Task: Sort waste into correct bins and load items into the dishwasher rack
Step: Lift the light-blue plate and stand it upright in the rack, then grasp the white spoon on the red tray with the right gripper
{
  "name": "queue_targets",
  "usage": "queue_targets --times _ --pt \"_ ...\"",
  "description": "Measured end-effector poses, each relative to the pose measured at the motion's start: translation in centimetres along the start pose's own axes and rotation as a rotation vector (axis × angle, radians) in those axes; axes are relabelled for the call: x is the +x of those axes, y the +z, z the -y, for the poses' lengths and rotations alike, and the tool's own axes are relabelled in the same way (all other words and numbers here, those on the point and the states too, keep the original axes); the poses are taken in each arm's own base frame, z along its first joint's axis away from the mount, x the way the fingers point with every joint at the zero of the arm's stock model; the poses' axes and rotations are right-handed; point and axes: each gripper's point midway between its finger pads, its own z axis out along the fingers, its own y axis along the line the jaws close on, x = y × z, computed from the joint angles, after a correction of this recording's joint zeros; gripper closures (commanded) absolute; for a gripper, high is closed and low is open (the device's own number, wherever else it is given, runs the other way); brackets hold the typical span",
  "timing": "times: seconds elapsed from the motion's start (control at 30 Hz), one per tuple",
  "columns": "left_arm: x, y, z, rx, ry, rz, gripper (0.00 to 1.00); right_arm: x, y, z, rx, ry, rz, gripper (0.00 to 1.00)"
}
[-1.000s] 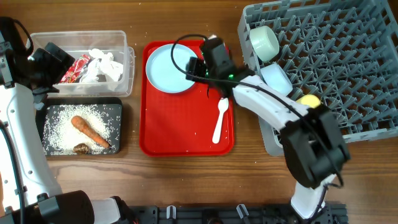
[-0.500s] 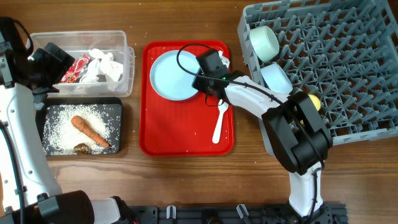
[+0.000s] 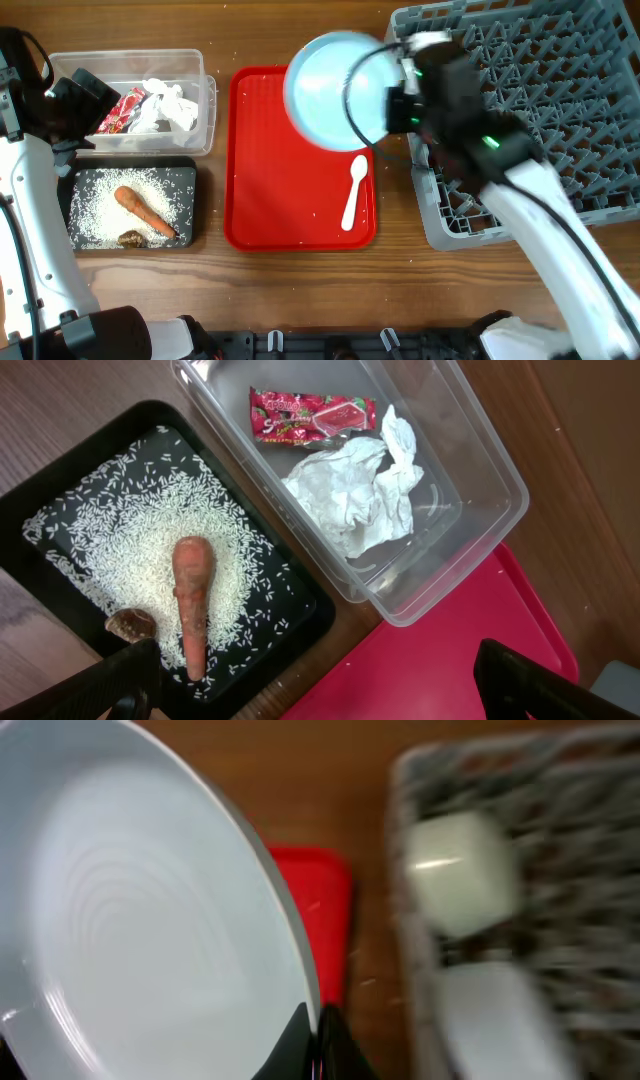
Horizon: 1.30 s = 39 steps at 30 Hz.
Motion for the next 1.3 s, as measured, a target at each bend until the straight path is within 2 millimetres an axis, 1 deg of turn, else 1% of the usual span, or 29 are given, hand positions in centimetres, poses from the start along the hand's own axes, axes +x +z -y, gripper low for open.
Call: queue_targets --times 0.03,0.07,0.1,0.13,0.23,0.27,0.3,0.37,0.43,0.5,0.53,0.57,0.6,0.63,0.67,0.7,0.83,0.9,0.97,1.0,1.03,1.07,1.1,1.13,1.17,1.2,1.23,1.27,1.3 --pt "0.0 0.0 0.0 0.000 0.000 0.001 0.00 -1.9 -3.0 2.7 0.133 -0.021 0.104 0.96" --pt "0.0 0.0 0.0 0.000 0.000 0.001 0.00 -2.8 -4.4 4.5 0.225 -0.041 0.152 0.96" --pt "0.0 0.0 0.0 0.000 0.000 0.001 0.00 -3.9 -6.3 8.1 0.414 -0.079 0.201 0.96" --pt "0.0 0.0 0.0 0.000 0.000 0.000 0.00 -4.3 -7.2 10.6 0.543 -0.111 0.207 0.96" --pt "0.0 0.0 0.0 0.000 0.000 0.001 0.00 -5.6 -7.8 16.9 0.791 -0.179 0.171 0.96" --pt "0.0 0.0 0.0 0.000 0.000 0.000 0.00 -6.1 -7.5 18.7 0.853 -0.189 0.161 0.96" --pt "0.0 0.0 0.0 0.000 0.000 0.000 0.00 -6.6 -6.6 20.5 0.911 -0.210 0.144 0.96" --pt "0.0 0.0 0.0 0.001 0.000 0.000 0.00 -7.8 -4.7 22.0 0.959 -0.262 0.140 0.96" --pt "0.0 0.0 0.0 0.001 0.000 0.001 0.00 -8.5 -1.1 22.3 0.976 -0.367 0.110 0.96" --pt "0.0 0.0 0.0 0.001 0.000 0.000 0.00 -8.6 1.7 22.5 0.981 -0.434 0.084 0.96" --pt "0.0 0.0 0.0 0.001 0.000 0.001 0.00 -8.7 3.7 22.6 0.985 -0.474 0.077 0.96" --pt "0.0 0.0 0.0 0.001 0.000 0.001 0.00 -7.6 6.6 22.9 0.983 -0.538 0.023 0.96" --pt "0.0 0.0 0.0 0.001 0.000 0.000 0.00 -7.4 7.7 23.0 0.980 -0.555 0.014 0.96" --pt "0.0 0.0 0.0 0.001 0.000 0.001 0.00 -6.7 9.0 23.0 0.971 -0.581 -0.011 0.79" --pt "0.0 0.0 0.0 0.001 0.000 0.001 0.00 -6.2 9.7 23.1 0.965 -0.598 -0.031 0.14" --pt "0.0 0.0 0.0 0.001 0.000 0.001 0.00 -6.0 10.1 23.2 0.964 -0.607 -0.041 0.00" --pt "0.0 0.0 0.0 0.001 0.000 0.001 0.00 -6.1 9.9 23.3 0.973 -0.509 0.009 0.00" --pt "0.0 0.0 0.0 0.001 0.000 0.001 0.00 -5.3 9.1 23.1 0.979 -0.443 0.002 0.00" --pt "0.0 0.0 0.0 0.001 0.000 0.001 0.00 -4.0 7.0 21.8 0.958 -0.421 -0.053 0.00" --pt "0.0 0.0 0.0 0.001 0.000 0.000 0.00 -4.6 5.0 19.8 0.927 -0.406 -0.021 0.00" --pt "0.0 0.0 0.0 0.000 0.000 -0.001 0.00 -3.5 3.9 18.3 0.879 -0.406 -0.057 0.00" --pt "0.0 0.0 0.0 0.001 0.000 0.002 0.00 -2.8 3.0 16.2 0.807 -0.394 -0.053 0.00" --pt "0.0 -0.1 0.0 0.001 0.000 0.001 0.00 -1.9 2.6 12.9 0.678 -0.378 -0.047 0.00" --pt "0.0 0.0 0.0 0.001 0.000 0.001 0.00 -0.3 2.8 8.3 0.473 -0.346 -0.055 0.00" --pt "0.0 -0.1 0.0 0.001 0.000 0.000 0.00 0.8 3.0 5.0 0.328 -0.312 -0.062 0.00" --pt "0.0 -0.1 0.0 0.001 0.000 0.001 0.00 3.0 3.5 -0.8 0.069 -0.205 -0.111 0.00" --pt "0.0 -0.1 0.0 0.001 0.000 0.001 0.00 4.5 3.6 -3.2 -0.040 -0.132 -0.156 0.00" --pt "0.0 -0.1 0.0 0.001 0.000 0.001 0.00 7.7 3.9 -5.5 -0.125 -0.020 -0.265 0.01" --pt "0.0 -0.1 0.0 0.001 0.000 0.001 0.00 10.6 4.3 -6.6 -0.145 0.048 -0.360 0.10"
